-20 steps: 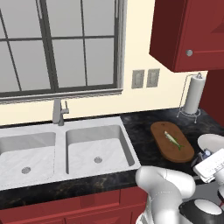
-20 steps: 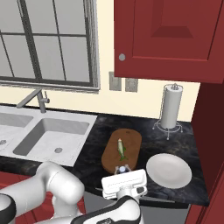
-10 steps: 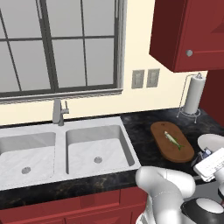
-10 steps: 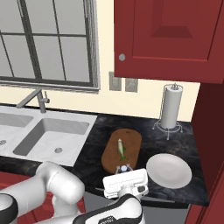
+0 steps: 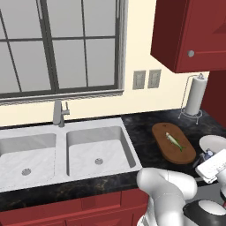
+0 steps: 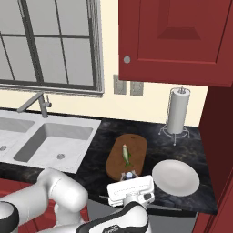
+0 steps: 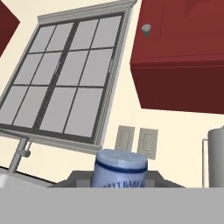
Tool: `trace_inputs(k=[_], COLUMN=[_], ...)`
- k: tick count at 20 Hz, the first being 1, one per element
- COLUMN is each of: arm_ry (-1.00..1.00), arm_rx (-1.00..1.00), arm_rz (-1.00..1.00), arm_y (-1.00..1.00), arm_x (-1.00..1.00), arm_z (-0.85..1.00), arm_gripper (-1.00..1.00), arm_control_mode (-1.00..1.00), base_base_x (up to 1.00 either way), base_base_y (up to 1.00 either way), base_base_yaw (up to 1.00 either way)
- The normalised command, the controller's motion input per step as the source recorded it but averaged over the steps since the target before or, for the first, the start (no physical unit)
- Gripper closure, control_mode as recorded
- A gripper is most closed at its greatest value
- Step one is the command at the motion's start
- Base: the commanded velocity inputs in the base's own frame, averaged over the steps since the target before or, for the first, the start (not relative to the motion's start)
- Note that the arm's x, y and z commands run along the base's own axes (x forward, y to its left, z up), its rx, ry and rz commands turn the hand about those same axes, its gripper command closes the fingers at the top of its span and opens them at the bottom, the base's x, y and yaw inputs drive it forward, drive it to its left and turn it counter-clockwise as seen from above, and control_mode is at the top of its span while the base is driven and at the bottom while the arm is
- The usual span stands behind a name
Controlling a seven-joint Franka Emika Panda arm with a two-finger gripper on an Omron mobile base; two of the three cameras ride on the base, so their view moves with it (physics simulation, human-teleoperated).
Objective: Pick the fish from the plate and place it on the cutting board. Then pick the condiment bottle from the cabinet and place it next to the cutting board.
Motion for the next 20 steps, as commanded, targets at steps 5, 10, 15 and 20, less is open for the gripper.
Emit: trace_inputs(k=[5, 10, 15, 20], arm_ry=[0.0, 0.0, 0.0, 0.0], arm_rx=[0.0, 0.0, 0.0, 0.0], arm_rz=[0.0, 0.0, 0.0, 0.0], arm_y=[0.07, 0.05, 0.03, 0.0], arm_x=[0.05, 0.03, 0.02, 0.0], arm_z=[-0.08, -0.05, -0.08, -0.09], arm_gripper=[1.0, -1.0, -1.0, -1.0], arm_control_mode=[-1.0, -1.0, -1.0, -1.0], base_base_x=[0.0, 0.0, 0.0, 0.0], base_base_y=[0.0, 0.0, 0.0, 0.0], base_base_yaw=[0.0, 0.0, 0.0, 0.0])
